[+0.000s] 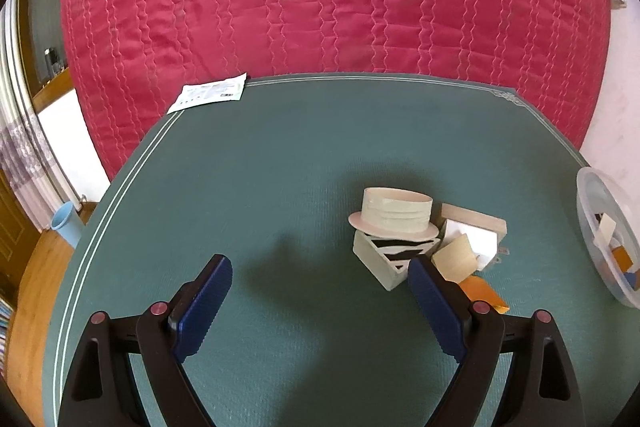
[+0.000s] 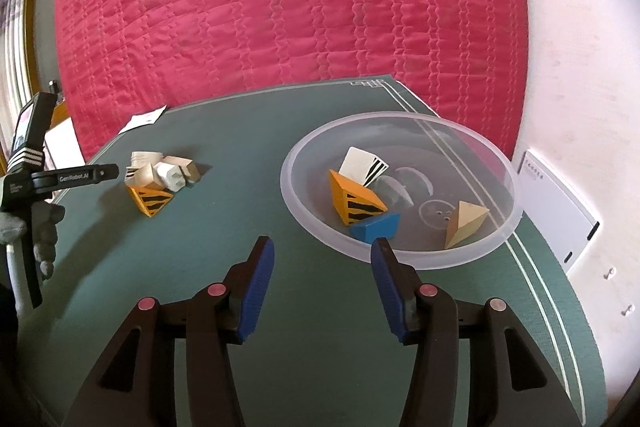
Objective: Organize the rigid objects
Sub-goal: 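Move the left tool to the white brimmed cylinder and grasp it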
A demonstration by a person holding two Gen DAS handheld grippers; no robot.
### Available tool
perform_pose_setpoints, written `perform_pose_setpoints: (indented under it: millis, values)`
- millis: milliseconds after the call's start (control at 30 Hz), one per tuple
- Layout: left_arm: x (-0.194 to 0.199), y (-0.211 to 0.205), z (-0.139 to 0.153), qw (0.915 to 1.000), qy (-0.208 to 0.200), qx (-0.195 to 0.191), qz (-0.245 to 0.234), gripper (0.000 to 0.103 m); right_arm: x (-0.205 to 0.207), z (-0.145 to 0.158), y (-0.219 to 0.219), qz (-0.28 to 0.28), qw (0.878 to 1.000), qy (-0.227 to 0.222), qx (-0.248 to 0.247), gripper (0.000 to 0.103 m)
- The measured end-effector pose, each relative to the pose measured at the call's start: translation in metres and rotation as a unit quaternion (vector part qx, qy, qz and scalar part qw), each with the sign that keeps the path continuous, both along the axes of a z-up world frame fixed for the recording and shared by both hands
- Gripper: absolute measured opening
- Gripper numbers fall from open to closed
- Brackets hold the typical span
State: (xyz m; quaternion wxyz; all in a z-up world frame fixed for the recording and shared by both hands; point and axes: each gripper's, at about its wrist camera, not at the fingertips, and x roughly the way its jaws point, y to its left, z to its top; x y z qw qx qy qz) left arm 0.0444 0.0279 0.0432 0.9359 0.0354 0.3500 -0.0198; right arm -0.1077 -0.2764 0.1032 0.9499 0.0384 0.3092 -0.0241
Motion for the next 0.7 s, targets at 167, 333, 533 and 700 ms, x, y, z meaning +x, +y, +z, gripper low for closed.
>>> perform_pose_setpoints:
  millis: [167,333,533,700]
  values:
    - [0.008,-0.008,0.005,0.9999,-0.004,0.011,-0.008,0.092,0.001,0.0,-0.001,0.002,1.0,0.0,0.003,0.052]
    - [0.019,-0.02,0.008,0.9996,-0.006,0.018,-0.022,0.092,0.001,0.0,0.001,0.002,1.0,0.002,0.004,0.052]
    - [0.039,-0.032,0.001,0.9992,0.007,0.029,-0.028,0.092,0.0,-0.001,0.005,0.01,1.0,0.006,0.006,0.052]
    - [0.048,-0.033,-0.003,0.999,0.014,0.027,-0.031,0.092,0.003,-0.004,0.008,0.025,0.999,0.017,0.012,0.052]
